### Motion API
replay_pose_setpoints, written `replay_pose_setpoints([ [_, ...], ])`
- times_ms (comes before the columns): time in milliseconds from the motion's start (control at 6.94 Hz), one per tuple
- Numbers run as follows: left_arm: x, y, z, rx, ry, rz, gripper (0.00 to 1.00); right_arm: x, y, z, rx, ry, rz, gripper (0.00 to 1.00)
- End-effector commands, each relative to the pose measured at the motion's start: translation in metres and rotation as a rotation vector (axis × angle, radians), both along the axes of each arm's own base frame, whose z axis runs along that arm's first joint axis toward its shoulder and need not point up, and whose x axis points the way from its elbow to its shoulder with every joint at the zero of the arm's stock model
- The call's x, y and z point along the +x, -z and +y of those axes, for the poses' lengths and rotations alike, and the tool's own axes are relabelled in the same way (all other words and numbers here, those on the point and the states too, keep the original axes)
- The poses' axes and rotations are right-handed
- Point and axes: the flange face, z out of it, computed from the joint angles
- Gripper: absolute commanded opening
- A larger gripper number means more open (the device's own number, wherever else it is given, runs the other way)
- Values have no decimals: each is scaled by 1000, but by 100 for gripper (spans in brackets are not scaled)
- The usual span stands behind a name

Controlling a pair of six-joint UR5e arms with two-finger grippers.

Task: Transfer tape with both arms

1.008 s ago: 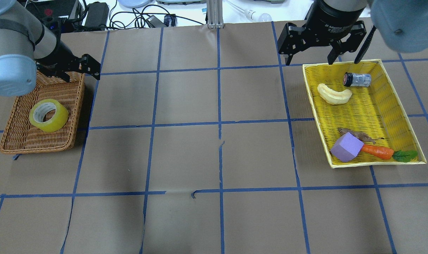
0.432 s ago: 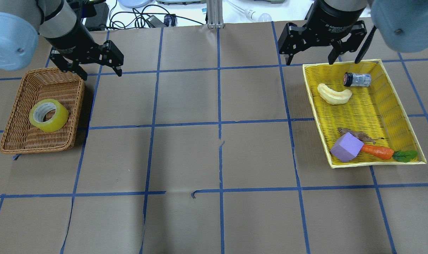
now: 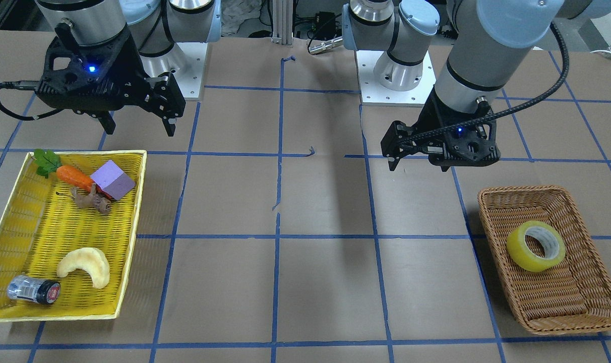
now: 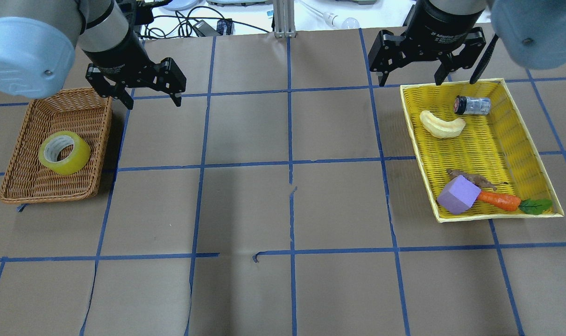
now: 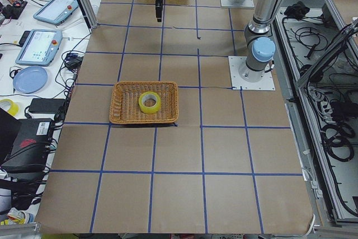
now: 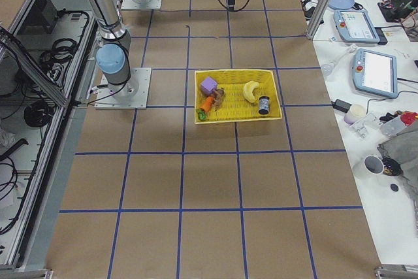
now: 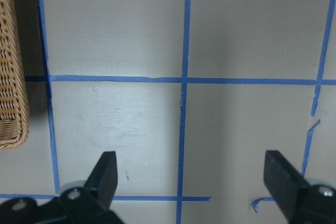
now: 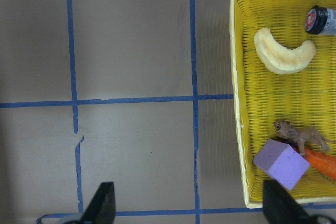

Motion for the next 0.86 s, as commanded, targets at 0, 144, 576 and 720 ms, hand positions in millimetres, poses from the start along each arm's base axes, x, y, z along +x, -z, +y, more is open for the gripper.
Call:
replay_pose_setpoints([
  [0,-6,-2,5,-4,10,2,100,0,0,0,1,-2,-1,100],
  [144,-6,-2,6,-1,10,2,100,0,-1,0,-1,-1,0,100],
  [576,-6,0,7,2,12,0,100,0,0,0,-1,-1,2,100],
  [720,-6,0,7,2,16,0,100,0,0,0,-1,-1,2,100],
])
